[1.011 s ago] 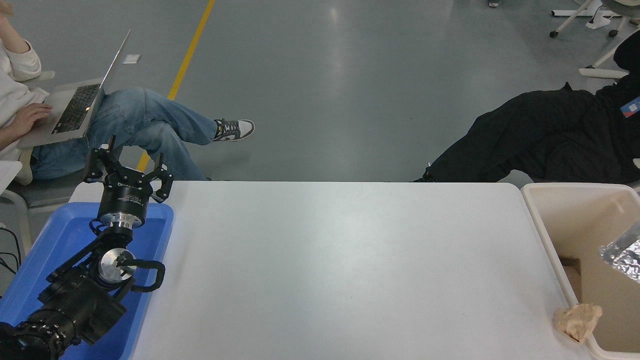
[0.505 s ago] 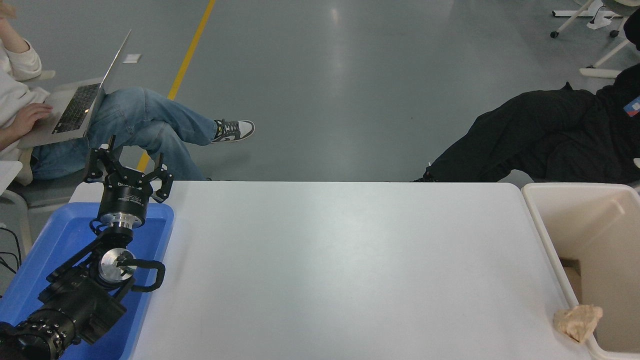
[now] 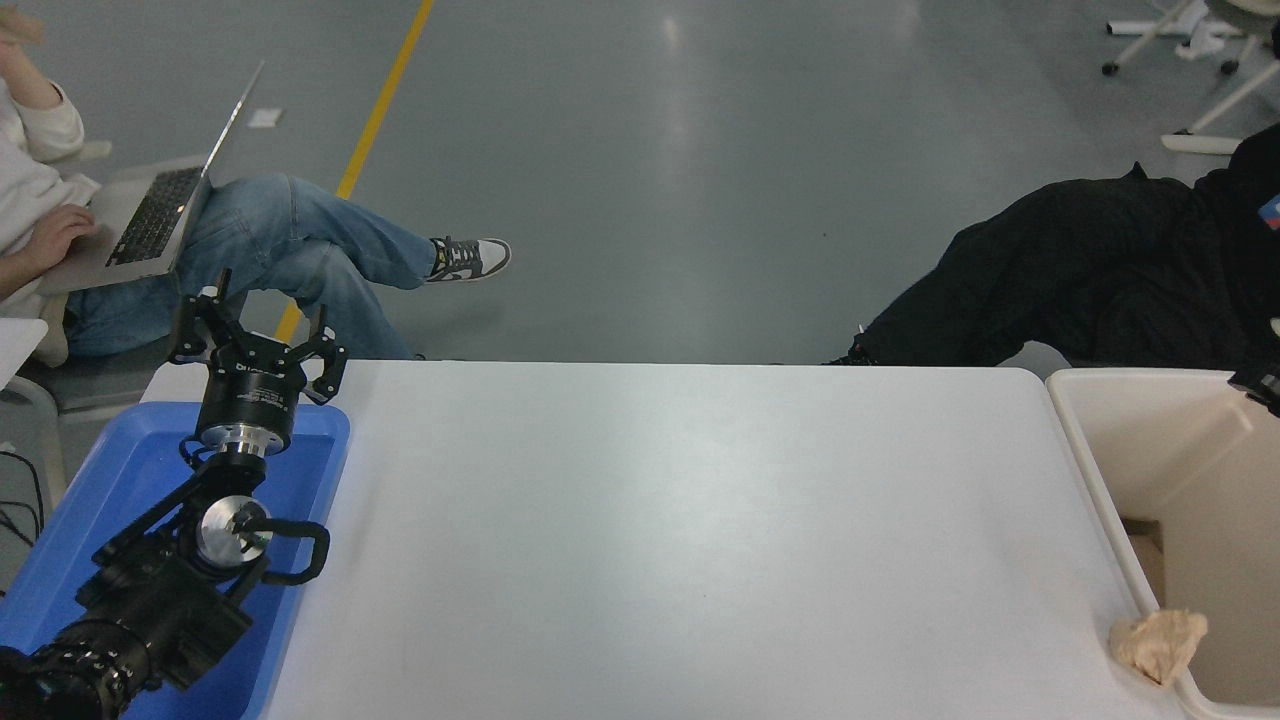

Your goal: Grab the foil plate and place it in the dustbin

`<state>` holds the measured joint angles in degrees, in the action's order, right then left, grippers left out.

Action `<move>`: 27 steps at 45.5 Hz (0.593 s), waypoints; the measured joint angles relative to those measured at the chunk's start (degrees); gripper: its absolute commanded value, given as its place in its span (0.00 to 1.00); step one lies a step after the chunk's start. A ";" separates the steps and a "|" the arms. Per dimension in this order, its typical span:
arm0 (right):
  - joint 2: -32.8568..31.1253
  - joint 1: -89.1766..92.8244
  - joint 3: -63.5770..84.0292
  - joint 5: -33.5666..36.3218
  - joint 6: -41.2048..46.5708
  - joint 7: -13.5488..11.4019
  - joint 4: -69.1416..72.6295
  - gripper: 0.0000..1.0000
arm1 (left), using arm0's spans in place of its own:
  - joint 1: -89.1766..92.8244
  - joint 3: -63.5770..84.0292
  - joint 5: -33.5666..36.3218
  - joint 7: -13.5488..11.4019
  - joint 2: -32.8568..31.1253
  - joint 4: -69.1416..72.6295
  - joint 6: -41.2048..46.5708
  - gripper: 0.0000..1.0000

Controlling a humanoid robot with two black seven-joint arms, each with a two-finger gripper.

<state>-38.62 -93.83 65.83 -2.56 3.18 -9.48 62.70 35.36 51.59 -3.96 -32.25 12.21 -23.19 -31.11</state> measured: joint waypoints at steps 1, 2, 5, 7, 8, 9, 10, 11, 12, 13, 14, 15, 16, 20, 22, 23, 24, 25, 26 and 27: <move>0.49 -1.20 0.40 -0.01 1.91 -0.01 0.54 1.00 | 0.00 0.00 0.00 0.00 0.00 0.00 0.00 0.99; 1.25 -2.78 0.86 0.02 4.74 0.00 1.23 1.00 | 0.00 0.00 -0.03 -0.01 0.00 0.00 0.00 0.99; 3.26 -6.05 1.58 0.02 10.75 -0.01 2.46 1.00 | 0.00 0.00 -0.01 0.00 0.00 0.00 0.00 0.99; 4.43 -7.96 1.84 0.03 14.06 0.00 3.04 1.00 | 0.01 0.00 -0.01 0.00 0.01 0.01 0.00 0.99; 5.20 -9.24 1.96 0.04 16.36 0.02 3.39 1.00 | 0.01 0.00 0.00 0.00 0.00 0.01 0.00 0.99; 5.72 -10.13 2.05 0.05 17.73 -0.01 3.64 1.00 | 0.01 0.00 -0.02 0.00 0.00 0.02 0.00 0.99; 6.26 -10.97 2.15 0.04 19.14 -0.01 3.90 1.00 | 0.01 0.00 -0.01 0.00 0.00 0.02 0.00 0.99; 6.84 -11.91 2.21 0.03 20.72 -0.01 4.19 1.00 | 0.02 0.00 -0.03 -0.01 0.01 0.02 0.00 0.99; 7.70 -13.20 2.27 0.06 22.88 0.00 4.63 1.00 | 0.02 0.00 -0.02 0.00 0.01 0.03 0.00 0.99; 8.30 -14.01 2.29 0.06 24.09 0.00 4.89 1.00 | 0.01 0.00 0.00 0.00 0.00 0.02 0.00 0.99; 8.91 -14.77 2.31 0.07 25.29 0.01 5.11 1.00 | 0.01 0.00 0.00 0.00 0.00 0.02 0.00 0.99; 9.60 -15.60 2.40 0.07 26.63 -0.01 5.32 1.00 | 0.01 0.00 -0.03 0.00 0.00 0.02 0.00 0.99; 10.58 -16.71 2.46 0.08 28.50 -0.01 5.64 1.00 | 0.01 0.00 -0.02 0.00 0.01 0.03 0.00 0.99; 13.41 -19.81 2.45 0.09 32.92 0.02 6.29 1.00 | 0.00 0.00 -0.06 0.00 0.00 0.03 0.00 0.99; 14.71 -21.21 2.35 0.08 34.49 0.03 6.53 1.00 | 0.00 0.00 -0.05 0.00 0.00 0.01 0.00 0.99; 15.53 -22.26 2.34 0.09 35.46 0.03 6.66 1.00 | 0.00 0.00 -0.06 0.00 0.00 0.02 0.00 0.99; 16.07 -22.92 2.32 0.09 35.99 0.04 6.74 1.00 | 0.00 0.00 -0.08 0.00 0.00 0.02 0.00 0.99; 16.60 -23.56 2.29 0.09 36.46 0.07 6.82 1.00 | 0.00 0.00 -0.06 0.00 0.00 0.02 0.00 0.99; 17.29 -24.42 2.31 0.08 37.14 0.04 6.92 1.00 | -0.01 0.00 -0.07 0.00 0.00 0.01 0.00 0.99; 17.72 -25.00 2.32 0.09 37.55 0.04 6.99 1.00 | -0.01 0.00 -0.06 0.00 0.00 0.02 0.00 0.99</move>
<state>-20.90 -118.83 68.15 -2.47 40.74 -9.43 69.69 35.35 51.59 -4.02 -32.25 12.21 -23.17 -31.11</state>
